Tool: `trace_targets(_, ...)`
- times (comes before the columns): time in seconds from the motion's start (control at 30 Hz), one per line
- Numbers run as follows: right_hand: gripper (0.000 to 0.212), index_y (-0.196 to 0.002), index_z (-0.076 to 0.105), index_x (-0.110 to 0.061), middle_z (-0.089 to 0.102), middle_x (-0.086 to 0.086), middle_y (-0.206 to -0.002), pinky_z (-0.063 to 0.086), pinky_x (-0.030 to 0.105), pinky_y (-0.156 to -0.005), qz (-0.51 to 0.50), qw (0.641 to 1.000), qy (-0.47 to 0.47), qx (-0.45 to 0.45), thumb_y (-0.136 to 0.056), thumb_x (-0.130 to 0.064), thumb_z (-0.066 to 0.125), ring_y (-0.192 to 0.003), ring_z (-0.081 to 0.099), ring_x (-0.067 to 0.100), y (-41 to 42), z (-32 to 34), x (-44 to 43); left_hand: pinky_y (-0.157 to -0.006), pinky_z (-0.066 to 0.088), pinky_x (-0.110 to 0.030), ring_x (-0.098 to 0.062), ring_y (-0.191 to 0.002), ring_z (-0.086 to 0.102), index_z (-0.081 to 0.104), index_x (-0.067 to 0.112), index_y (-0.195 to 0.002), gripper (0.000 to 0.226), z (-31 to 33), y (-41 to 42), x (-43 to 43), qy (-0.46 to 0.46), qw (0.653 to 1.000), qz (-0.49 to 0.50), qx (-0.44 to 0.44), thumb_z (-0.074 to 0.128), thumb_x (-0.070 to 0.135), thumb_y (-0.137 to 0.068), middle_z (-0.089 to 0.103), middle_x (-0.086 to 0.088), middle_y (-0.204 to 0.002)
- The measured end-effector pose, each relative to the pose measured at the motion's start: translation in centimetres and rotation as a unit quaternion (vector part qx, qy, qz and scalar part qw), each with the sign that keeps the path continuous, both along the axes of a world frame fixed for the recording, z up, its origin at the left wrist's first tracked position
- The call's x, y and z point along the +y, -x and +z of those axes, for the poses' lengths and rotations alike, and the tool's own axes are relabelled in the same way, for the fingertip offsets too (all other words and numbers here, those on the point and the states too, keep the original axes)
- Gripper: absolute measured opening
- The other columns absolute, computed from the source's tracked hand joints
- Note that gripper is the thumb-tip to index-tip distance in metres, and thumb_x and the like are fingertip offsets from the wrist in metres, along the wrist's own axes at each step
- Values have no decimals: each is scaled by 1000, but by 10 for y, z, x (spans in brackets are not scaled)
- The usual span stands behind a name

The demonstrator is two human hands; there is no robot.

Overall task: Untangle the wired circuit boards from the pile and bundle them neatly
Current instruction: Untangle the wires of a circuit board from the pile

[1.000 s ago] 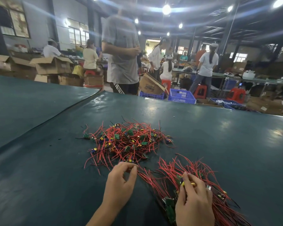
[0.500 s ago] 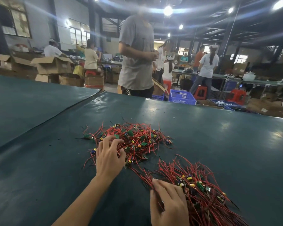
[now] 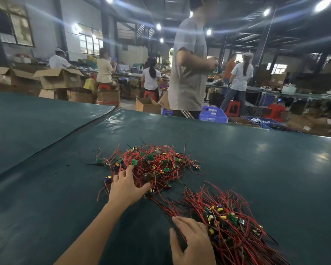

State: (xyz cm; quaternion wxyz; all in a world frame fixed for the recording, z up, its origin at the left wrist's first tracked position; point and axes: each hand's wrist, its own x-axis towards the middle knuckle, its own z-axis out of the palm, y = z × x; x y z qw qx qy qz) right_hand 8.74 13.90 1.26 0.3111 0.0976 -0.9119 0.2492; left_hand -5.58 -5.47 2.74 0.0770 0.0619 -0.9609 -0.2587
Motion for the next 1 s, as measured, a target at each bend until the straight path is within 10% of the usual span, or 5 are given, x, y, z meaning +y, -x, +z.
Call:
trace_targets(0.13, 42, -87, 79, -26, 69, -21, -86, 52, 13, -68, -9, 1000, 19, -4, -49, -19, 96, -86, 57, 0, 0, 0, 1, -100, 38, -42, -31, -117, 41, 39, 17, -133, 52, 1, -1, -7, -25, 999, 24, 21, 54, 35, -87, 46, -12, -129)
trace_targets(0.37, 40, -87, 78, -25, 69, -21, -86, 50, 12, -71, -8, 999, 33, -21, -52, -16, 95, -81, 64, 4, -2, 1, 2, -63, 43, -29, -15, -77, 54, 51, 24, -96, 16, -1, -16, -5, -31, 996, 26, 85, 56, 36, -87, 56, 5, -92)
trace_targets(0.67, 34, -91, 79, -21, 70, -17, -88, 43, 14, -83, -5, 998, 50, -40, -60, -12, 90, -82, 64, 11, -3, 1, 2, -56, 44, -19, -4, -62, 56, 54, 28, -79, 25, -16, -54, 6, -114, 967, -30, 224, 76, 40, -76, 59, 11, -67)
trace_targets(1.0, 27, -97, 77, -21, 67, -20, -92, 41, 11, -84, 22, 995, 83, -41, -71, -15, 83, -88, 58, 4, -6, 3, 0, -60, 55, -23, -10, -62, 63, 57, 29, -96, 29, 4, -90, 47, -361, 852, -135, 354, 75, 31, -73, 65, 7, -80)
